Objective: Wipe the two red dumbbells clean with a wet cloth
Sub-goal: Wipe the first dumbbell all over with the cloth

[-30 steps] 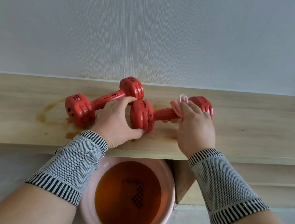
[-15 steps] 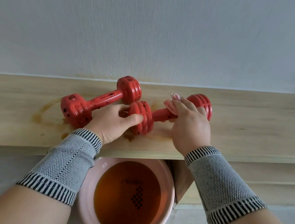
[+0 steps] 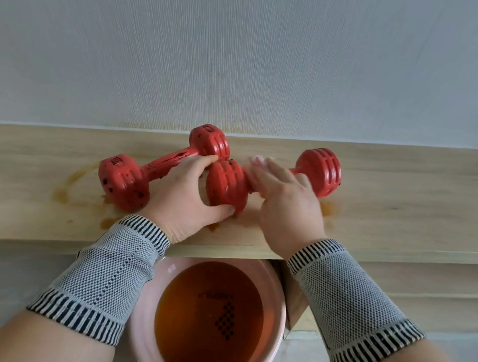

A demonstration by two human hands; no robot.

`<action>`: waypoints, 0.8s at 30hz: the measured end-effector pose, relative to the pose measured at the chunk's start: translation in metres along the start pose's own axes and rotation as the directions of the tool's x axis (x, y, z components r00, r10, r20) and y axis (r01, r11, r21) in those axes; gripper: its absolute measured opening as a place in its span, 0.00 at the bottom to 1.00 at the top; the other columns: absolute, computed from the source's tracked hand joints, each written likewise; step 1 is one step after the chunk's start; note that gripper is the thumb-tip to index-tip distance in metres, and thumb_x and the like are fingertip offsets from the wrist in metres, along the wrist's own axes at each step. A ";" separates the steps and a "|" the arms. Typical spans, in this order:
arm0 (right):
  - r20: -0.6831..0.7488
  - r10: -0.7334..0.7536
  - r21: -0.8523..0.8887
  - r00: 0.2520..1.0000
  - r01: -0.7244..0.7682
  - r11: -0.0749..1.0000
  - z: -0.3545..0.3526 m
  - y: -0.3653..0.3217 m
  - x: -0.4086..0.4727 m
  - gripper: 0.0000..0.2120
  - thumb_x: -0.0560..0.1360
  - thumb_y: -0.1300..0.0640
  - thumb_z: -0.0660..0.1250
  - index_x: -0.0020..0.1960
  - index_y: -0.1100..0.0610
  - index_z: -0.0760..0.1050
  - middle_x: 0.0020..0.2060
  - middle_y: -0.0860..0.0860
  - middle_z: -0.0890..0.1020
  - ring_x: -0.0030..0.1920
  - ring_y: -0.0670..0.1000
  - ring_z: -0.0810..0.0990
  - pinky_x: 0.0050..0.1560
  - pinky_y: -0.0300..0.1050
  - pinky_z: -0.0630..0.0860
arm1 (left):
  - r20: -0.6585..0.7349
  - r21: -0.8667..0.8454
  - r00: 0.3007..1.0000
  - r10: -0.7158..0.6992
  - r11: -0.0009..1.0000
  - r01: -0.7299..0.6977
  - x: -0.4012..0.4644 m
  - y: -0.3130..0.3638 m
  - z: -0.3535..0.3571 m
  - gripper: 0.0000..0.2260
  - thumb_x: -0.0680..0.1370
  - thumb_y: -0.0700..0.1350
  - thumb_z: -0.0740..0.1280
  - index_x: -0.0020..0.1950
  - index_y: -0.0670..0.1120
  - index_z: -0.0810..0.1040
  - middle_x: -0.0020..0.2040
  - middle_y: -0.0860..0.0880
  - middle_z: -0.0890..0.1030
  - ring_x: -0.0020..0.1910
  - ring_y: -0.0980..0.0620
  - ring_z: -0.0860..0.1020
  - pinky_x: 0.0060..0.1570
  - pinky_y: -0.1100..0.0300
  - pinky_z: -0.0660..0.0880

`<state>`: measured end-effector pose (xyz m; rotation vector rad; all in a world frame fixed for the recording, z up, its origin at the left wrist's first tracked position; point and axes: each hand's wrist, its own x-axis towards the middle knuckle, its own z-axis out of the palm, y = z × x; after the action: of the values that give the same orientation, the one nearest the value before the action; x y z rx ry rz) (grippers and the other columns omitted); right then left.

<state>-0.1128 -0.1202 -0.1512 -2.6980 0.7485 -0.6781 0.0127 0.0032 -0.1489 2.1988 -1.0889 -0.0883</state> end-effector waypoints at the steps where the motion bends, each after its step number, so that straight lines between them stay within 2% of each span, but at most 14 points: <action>1: 0.018 -0.052 0.016 0.998 0.052 0.999 0.003 -0.001 0.001 0.33 0.75 0.66 0.57 0.76 0.44 0.61 0.76 0.44 0.62 0.62 0.57 0.69 0.65 0.45 0.65 | 0.001 -0.008 1.000 0.003 1.000 -0.003 0.001 -0.001 0.000 0.47 0.58 0.68 0.72 0.74 0.53 0.66 0.72 0.52 0.69 0.70 0.51 0.69 0.72 0.52 0.62; 3: -0.003 -0.051 0.012 0.999 0.051 0.999 0.005 0.006 0.004 0.33 0.75 0.66 0.57 0.75 0.42 0.62 0.75 0.42 0.63 0.64 0.55 0.70 0.64 0.44 0.65 | 0.001 -0.031 1.000 0.005 1.000 -0.005 0.002 -0.003 0.001 0.43 0.63 0.60 0.77 0.75 0.51 0.65 0.72 0.51 0.69 0.70 0.51 0.69 0.71 0.57 0.61; 5: -0.080 0.091 -0.016 0.993 -0.092 0.996 0.003 0.018 0.006 0.30 0.77 0.64 0.58 0.76 0.44 0.62 0.75 0.43 0.63 0.67 0.54 0.69 0.65 0.45 0.64 | -0.010 -0.051 1.000 0.008 0.999 -0.009 0.002 -0.004 0.002 0.42 0.65 0.57 0.78 0.75 0.52 0.65 0.71 0.52 0.70 0.69 0.52 0.69 0.69 0.60 0.61; 7: -0.118 0.239 -0.024 0.964 -0.243 0.970 0.000 0.024 0.006 0.30 0.78 0.63 0.58 0.77 0.46 0.59 0.76 0.45 0.63 0.67 0.56 0.68 0.66 0.46 0.65 | -0.027 -0.084 1.000 0.006 0.996 -0.008 0.002 -0.005 0.003 0.42 0.63 0.58 0.79 0.73 0.55 0.66 0.68 0.53 0.73 0.67 0.54 0.71 0.68 0.59 0.63; 8: -0.112 0.230 -0.029 0.967 -0.234 0.972 0.001 0.022 0.005 0.30 0.78 0.64 0.57 0.77 0.46 0.59 0.76 0.45 0.62 0.67 0.56 0.68 0.66 0.46 0.64 | -0.033 -0.091 0.999 0.007 0.996 -0.010 0.002 -0.005 0.004 0.41 0.62 0.59 0.78 0.73 0.56 0.66 0.67 0.53 0.74 0.66 0.54 0.71 0.68 0.58 0.64; 11: -0.035 -0.009 0.000 0.999 0.009 1.000 0.006 0.004 0.004 0.32 0.75 0.67 0.57 0.75 0.45 0.62 0.76 0.43 0.62 0.68 0.53 0.68 0.66 0.42 0.61 | -0.048 -0.081 0.999 -0.002 0.997 -0.002 0.004 -0.004 0.005 0.37 0.65 0.57 0.78 0.71 0.56 0.67 0.66 0.53 0.75 0.66 0.54 0.71 0.64 0.62 0.63; 12: -0.009 -0.047 0.024 0.999 0.047 0.999 0.008 0.002 0.003 0.33 0.75 0.68 0.57 0.75 0.44 0.63 0.76 0.43 0.62 0.67 0.53 0.68 0.66 0.41 0.62 | -0.052 -0.074 0.999 -0.002 0.997 -0.002 0.005 -0.003 0.005 0.36 0.66 0.56 0.78 0.71 0.56 0.68 0.66 0.53 0.75 0.66 0.54 0.71 0.62 0.64 0.61; 13: -0.007 -0.044 0.035 0.999 0.044 0.998 0.008 0.003 0.003 0.32 0.75 0.67 0.57 0.75 0.43 0.63 0.75 0.42 0.63 0.65 0.54 0.69 0.65 0.42 0.63 | -0.052 -0.068 0.999 -0.004 0.998 0.001 0.005 -0.003 0.004 0.36 0.66 0.56 0.78 0.71 0.55 0.68 0.66 0.52 0.75 0.66 0.54 0.71 0.61 0.65 0.60; 15: -0.062 0.077 0.007 0.995 -0.077 0.997 0.004 0.014 0.005 0.30 0.77 0.65 0.57 0.75 0.42 0.63 0.75 0.42 0.64 0.64 0.55 0.69 0.64 0.44 0.66 | -0.041 -0.062 0.999 -0.005 0.998 0.003 0.005 -0.001 0.003 0.36 0.67 0.55 0.77 0.72 0.55 0.68 0.68 0.51 0.74 0.68 0.53 0.69 0.62 0.65 0.59; 17: -0.115 0.229 -0.022 0.967 -0.233 0.972 -0.001 0.023 0.005 0.28 0.79 0.62 0.57 0.77 0.45 0.60 0.76 0.44 0.62 0.67 0.56 0.67 0.65 0.47 0.66 | -0.039 -0.040 0.999 0.000 0.999 -0.001 0.005 -0.002 0.003 0.37 0.67 0.55 0.77 0.73 0.54 0.67 0.69 0.50 0.73 0.69 0.52 0.68 0.64 0.63 0.59; 18: -0.111 0.243 -0.022 0.964 -0.247 0.969 -0.001 0.023 0.005 0.29 0.78 0.63 0.57 0.77 0.47 0.59 0.76 0.45 0.62 0.69 0.56 0.66 0.66 0.47 0.65 | -0.039 -0.021 0.999 0.005 1.000 -0.006 0.005 -0.002 0.003 0.38 0.67 0.56 0.77 0.73 0.54 0.66 0.70 0.51 0.72 0.69 0.51 0.68 0.65 0.62 0.59; 22: 0.007 -0.042 0.034 0.999 0.041 0.999 0.003 0.001 0.002 0.33 0.74 0.68 0.57 0.75 0.46 0.63 0.76 0.43 0.61 0.72 0.51 0.65 0.68 0.42 0.59 | -0.050 0.005 0.999 0.000 1.000 0.000 0.005 0.002 0.006 0.42 0.64 0.56 0.79 0.74 0.53 0.65 0.70 0.49 0.71 0.69 0.50 0.68 0.66 0.59 0.61; 24: 0.013 -0.039 0.048 0.999 0.038 0.998 0.003 0.004 0.002 0.33 0.75 0.68 0.57 0.75 0.44 0.63 0.76 0.42 0.62 0.69 0.53 0.67 0.68 0.41 0.60 | -0.071 -0.010 0.997 -0.007 1.000 0.006 0.005 0.004 0.007 0.42 0.64 0.56 0.80 0.74 0.53 0.66 0.69 0.49 0.73 0.68 0.51 0.69 0.63 0.63 0.60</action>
<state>-0.1112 -0.1245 -0.1541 -2.6773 0.6696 -0.6762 0.0106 -0.0056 -0.1507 2.1800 -1.0402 -0.0179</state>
